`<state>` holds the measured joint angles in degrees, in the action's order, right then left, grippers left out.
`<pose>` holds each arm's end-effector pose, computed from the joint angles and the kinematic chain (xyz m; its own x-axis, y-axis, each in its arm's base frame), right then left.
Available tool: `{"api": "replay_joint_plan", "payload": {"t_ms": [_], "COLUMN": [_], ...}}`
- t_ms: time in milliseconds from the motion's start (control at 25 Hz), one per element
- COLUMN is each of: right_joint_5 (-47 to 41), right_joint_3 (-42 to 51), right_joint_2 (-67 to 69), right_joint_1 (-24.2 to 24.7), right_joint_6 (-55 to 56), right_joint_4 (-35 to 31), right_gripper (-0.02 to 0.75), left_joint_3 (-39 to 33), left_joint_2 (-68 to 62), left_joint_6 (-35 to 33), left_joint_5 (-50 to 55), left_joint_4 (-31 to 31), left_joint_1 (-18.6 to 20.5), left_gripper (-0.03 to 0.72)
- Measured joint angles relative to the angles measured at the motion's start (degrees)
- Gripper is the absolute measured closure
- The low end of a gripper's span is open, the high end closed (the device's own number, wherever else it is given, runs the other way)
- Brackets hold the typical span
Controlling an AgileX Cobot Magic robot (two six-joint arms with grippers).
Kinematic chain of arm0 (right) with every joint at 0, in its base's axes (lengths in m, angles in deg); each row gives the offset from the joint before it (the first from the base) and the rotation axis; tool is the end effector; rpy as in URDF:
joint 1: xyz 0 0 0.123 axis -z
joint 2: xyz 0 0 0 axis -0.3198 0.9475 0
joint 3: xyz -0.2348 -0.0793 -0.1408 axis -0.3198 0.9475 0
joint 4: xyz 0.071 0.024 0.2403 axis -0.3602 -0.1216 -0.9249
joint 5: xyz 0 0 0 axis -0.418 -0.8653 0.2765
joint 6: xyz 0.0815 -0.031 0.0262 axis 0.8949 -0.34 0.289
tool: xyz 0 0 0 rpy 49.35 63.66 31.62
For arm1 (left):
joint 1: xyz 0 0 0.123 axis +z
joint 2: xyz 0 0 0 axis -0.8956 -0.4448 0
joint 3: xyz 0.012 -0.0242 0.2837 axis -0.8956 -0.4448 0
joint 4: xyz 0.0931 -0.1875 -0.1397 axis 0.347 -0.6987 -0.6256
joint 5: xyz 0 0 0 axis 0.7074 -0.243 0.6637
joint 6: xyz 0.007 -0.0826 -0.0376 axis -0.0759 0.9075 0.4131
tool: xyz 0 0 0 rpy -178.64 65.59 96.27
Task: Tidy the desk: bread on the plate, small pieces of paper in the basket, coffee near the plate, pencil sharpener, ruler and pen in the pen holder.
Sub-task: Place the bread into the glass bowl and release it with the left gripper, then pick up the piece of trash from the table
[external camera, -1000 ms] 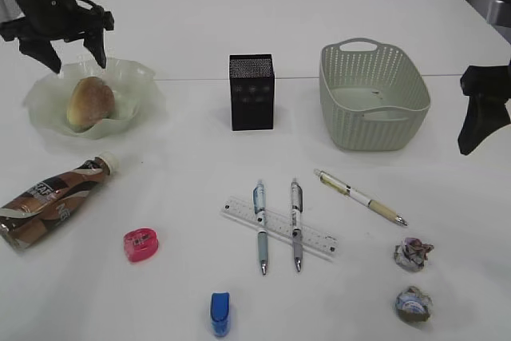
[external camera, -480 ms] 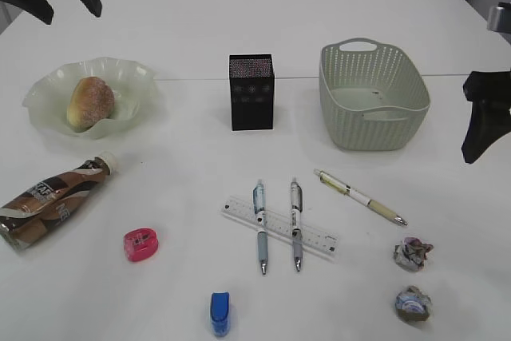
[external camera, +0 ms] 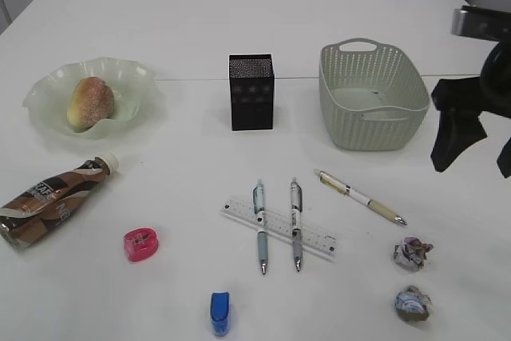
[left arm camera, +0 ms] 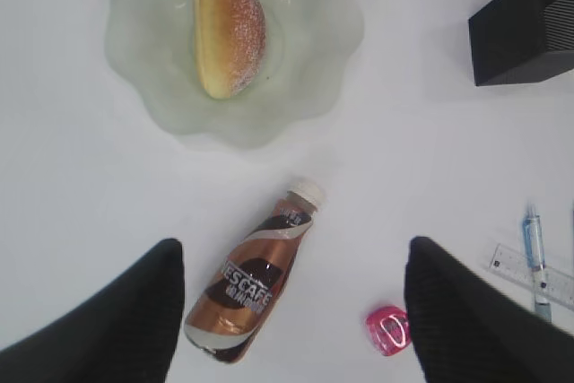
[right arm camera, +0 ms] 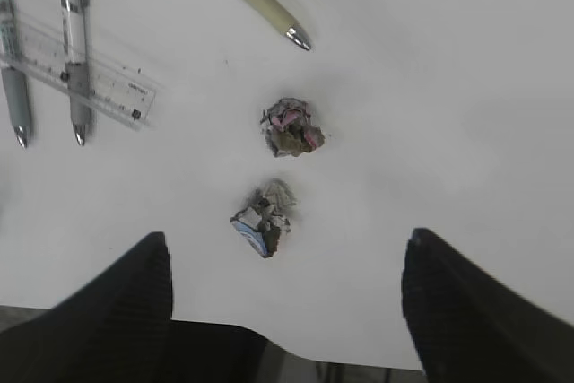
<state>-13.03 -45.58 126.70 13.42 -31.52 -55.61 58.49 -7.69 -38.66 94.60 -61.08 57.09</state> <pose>0.2926 0.0401 0.2795 -0.9932 0.0640 -0.0976 0.0476 0.9857 0.1619 0.3490 -0.0439 0.3963 -0.8649 -0.0697 -0.4972 -0.0084 0.9922 -0.1245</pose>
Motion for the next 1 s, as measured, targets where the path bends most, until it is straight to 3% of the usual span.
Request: {"api": "replay_joint_plan", "payload": {"t_ms": [200, 600, 720, 1000], "right_joint_5": [2.41, 3.85, 5.38, 7.41], "right_joint_3": [0.0, 0.0, 0.0, 0.0], "right_joint_2": [0.0, 5.06, 9.27, 18.03], "right_joint_1": [-6.49, -6.93, -6.93, -6.93], "right_joint_6": [-0.37, -0.49, -0.6, -0.6], "right_joint_4": [5.68, 6.82, 6.7, 4.48], "right_gripper": [0.154, 0.154, 0.128, 0.151], "left_joint_3": [-7.58, -26.28, -28.1, -28.3], "left_joint_2": [12.64, 38.62, 44.75, 52.48], "left_joint_6": [0.0, 0.22, 0.31, 1.2], "left_joint_5": [0.22, 0.82, 0.96, 1.2], "left_joint_4": [0.1, -0.13, -0.13, -0.13], "left_joint_1": [0.0, 0.0, 0.0, 0.0], "left_gripper": [0.129, 0.129, 0.129, 0.129]}}
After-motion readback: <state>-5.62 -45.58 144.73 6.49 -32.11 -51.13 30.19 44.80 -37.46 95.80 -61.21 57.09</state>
